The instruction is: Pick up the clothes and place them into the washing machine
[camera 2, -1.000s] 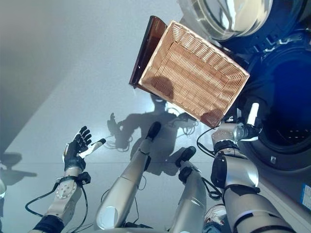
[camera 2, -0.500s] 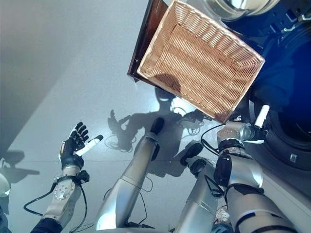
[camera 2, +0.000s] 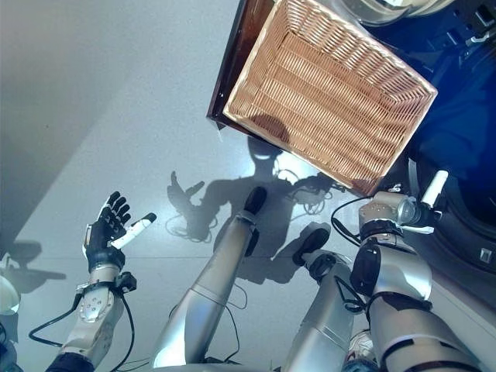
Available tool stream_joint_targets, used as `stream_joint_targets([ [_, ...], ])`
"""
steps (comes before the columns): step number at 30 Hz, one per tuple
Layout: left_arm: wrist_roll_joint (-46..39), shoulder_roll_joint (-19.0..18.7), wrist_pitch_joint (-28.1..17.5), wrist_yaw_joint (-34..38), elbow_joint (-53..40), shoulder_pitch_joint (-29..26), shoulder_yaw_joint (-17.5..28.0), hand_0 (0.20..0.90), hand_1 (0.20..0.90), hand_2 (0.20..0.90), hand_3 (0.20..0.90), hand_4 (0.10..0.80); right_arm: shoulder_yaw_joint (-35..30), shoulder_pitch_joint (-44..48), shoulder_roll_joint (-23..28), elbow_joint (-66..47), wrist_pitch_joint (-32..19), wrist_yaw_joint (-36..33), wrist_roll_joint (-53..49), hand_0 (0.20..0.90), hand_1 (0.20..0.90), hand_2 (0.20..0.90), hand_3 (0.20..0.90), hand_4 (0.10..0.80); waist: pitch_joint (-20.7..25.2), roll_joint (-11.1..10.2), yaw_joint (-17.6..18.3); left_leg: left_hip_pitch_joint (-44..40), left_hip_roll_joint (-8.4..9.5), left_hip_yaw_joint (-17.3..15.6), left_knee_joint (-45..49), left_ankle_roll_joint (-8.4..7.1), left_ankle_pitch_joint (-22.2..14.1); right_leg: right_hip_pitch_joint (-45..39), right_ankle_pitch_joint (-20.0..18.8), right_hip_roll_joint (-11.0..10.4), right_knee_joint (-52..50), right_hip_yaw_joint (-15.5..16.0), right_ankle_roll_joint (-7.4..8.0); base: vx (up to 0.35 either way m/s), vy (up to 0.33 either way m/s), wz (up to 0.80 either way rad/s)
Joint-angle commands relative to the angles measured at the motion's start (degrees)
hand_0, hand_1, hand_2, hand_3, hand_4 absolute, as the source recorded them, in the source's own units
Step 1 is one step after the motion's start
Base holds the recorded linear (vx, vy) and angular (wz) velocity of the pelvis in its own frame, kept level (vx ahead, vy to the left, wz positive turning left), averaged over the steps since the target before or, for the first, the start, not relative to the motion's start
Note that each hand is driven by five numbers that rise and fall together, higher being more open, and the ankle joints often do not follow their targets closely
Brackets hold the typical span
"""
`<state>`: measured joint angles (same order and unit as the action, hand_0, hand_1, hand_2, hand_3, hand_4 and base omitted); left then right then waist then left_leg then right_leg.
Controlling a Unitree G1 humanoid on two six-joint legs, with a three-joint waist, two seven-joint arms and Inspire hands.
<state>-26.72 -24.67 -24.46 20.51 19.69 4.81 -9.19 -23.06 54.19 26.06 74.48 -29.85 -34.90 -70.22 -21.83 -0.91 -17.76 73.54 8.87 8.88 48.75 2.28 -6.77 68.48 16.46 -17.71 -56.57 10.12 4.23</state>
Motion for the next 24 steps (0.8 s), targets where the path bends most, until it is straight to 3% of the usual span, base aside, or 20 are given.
stream_joint_targets([
  [1, -0.35, -2.59, -4.31, 1.23, -0.13, 3.31, 5.21, 0.9, 0.9, 0.9, 0.9, 0.8, 6.28, -2.08, 12.71, -6.68, -7.05, 2.96, 4.66, 0.9, 0.9, 0.9, 0.9, 0.8, 2.31, 0.28, 0.49, -4.12, -1.68, -0.44, -3.88, -1.62, -4.17, -4.61, 0.26, 3.48, 5.19, 1.29, 0.0, 0.0, 0.0, 0.0],
  [9, -0.94, -3.77, -4.52, -0.07, 1.78, 1.62, 3.67, 0.9, 0.9, 0.9, 0.9, 0.8, 7.85, -0.67, 12.83, -4.09, -5.47, 3.25, 5.21, 0.9, 0.9, 0.9, 0.9, 0.8, 1.43, -0.66, 0.14, -8.74, -2.67, 0.22, -13.81, -2.55, 0.1, -9.54, -2.73, 3.44, 12.55, 3.01, 0.97, 0.014, -0.03, 0.06],
  [13, -0.35, -5.55, -4.24, -1.98, -0.42, 1.28, 2.58, 0.9, 0.9, 0.9, 0.9, 0.8, 14.32, -3.63, 9.7, 3.9, 3.95, 1.54, 15.8, 0.9, 0.9, 0.9, 0.9, 0.8, 0.34, -1.76, -1.57, -13.76, -2.88, 1.03, -22.11, -3.42, 4.26, -14.9, -5.1, 4.18, 19.02, 5.02, 1.6, 0.028, -0.071, 0.1],
  [17, -0.06, -5.69, -4.21, -2.75, 0.91, 1.37, 3.34, 0.9, 0.9, 0.9, 0.9, 0.8, 16.56, -6.83, 4.1, 2.34, 5.83, 2.03, 21.66, 0.9, 0.9, 0.9, 0.9, 0.8, 0.04, -2.34, -2.0, -18.45, -3.12, 1.8, -29.23, -4.04, 7.64, -19.01, -6.47, 4.96, 23.92, 6.53, 1.54, 0.011, -0.057, 0.06],
  [20, -0.31, -5.12, -4.86, -2.83, 1.32, 1.4, 4.12, 0.9, 0.9, 0.9, 0.9, 0.8, 18.77, -8.79, 2.64, 0.74, 7.36, 2.13, 26.89, 0.9, 0.9, 0.9, 0.9, 0.8, -0.49, -2.79, -2.22, -21.15, -3.3, 2.6, -33.22, -4.4, 9.7, -21.21, -7.51, 5.26, 26.48, 7.08, 1.76, 0.0, 0.0, 0.0],
  [24, -0.27, -4.89, -5.17, -3.08, 0.88, 1.78, 4.71, 0.9, 0.9, 0.9, 0.9, 0.8, 16.65, -9.67, 2.8, 0.13, 6.46, 4.6, 23.84, 0.9, 0.9, 0.9, 0.9, 0.8, -0.68, -3.06, -2.13, -23.01, -3.41, 3.16, -35.49, -4.47, 10.73, -22.45, -7.86, 5.49, 28.0, 7.29, 1.91, 0.003, -0.021, -0.01],
])
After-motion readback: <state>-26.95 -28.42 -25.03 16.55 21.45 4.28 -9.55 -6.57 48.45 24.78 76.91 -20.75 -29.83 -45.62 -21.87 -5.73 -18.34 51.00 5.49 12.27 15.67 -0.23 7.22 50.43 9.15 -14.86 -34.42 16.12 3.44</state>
